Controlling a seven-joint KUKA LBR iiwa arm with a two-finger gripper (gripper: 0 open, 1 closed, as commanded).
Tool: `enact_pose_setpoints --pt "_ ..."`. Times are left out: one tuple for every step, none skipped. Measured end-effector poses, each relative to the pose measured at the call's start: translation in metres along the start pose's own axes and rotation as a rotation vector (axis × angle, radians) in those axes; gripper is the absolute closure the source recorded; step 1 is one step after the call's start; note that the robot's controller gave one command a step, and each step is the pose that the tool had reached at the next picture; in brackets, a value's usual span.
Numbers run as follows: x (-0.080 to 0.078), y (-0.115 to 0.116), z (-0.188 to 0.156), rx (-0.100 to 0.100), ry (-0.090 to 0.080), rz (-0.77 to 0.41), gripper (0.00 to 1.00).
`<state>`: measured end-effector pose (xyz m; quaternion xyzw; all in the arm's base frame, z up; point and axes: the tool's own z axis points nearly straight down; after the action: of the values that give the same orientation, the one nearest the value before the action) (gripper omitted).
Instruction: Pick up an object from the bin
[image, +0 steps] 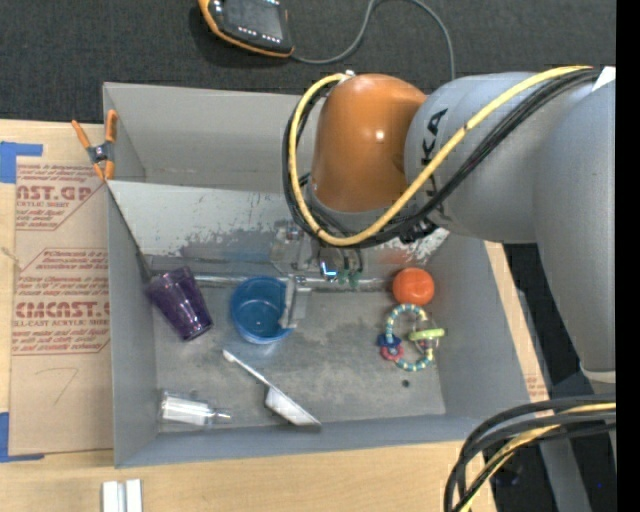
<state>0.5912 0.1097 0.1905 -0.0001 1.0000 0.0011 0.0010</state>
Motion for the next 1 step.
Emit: enact_pose_setpoints --pt "0.0000 0.0000 0.0000 0.000 0.000 0.000 1.00"
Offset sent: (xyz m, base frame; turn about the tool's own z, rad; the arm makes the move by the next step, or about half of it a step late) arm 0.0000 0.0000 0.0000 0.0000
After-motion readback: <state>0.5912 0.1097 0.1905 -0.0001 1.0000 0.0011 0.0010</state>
